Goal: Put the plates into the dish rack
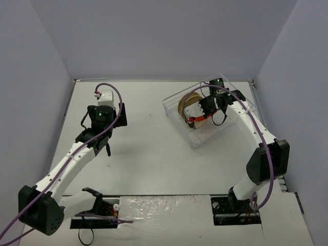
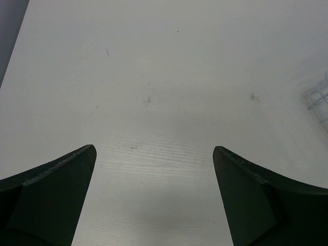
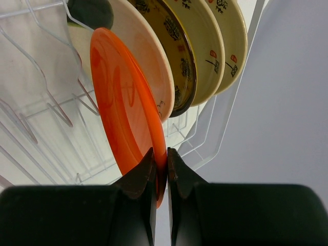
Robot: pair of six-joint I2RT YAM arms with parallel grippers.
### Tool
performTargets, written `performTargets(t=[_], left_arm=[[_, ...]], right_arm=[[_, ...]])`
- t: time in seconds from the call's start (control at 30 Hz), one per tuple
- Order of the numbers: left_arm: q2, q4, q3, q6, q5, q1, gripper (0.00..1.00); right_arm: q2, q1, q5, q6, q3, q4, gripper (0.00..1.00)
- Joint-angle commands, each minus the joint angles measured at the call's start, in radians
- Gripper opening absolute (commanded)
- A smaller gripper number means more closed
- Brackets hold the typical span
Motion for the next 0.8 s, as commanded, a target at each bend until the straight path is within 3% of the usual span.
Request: performTargets(t=[0.0,0.37,0.57,0.77], left_arm=[[-0.027,0.025,0.025,-0.006,-0.024,0.003,0.97],[-0.044,0.018,0.018,-0.006,-0.029,0.003,0.97],[-0.051,0.015,0.013,0.001,-0.034,0.003,0.97],[-0.054,0.014,0.014,0.005,-0.035,0.003,0.97]], right_arm=[[-0.003,0.011,-0.024,-0.023,-0.018,0.055,0.00],[0.028,0.017,-0.044,-0.015,-0.053,0.099,0.07],[0.030,0.019,-0.061,-0.014,-0.060,0.082,0.28],[-0.004,0.019,-0.105,0.013,-0.033,0.051,0.42]])
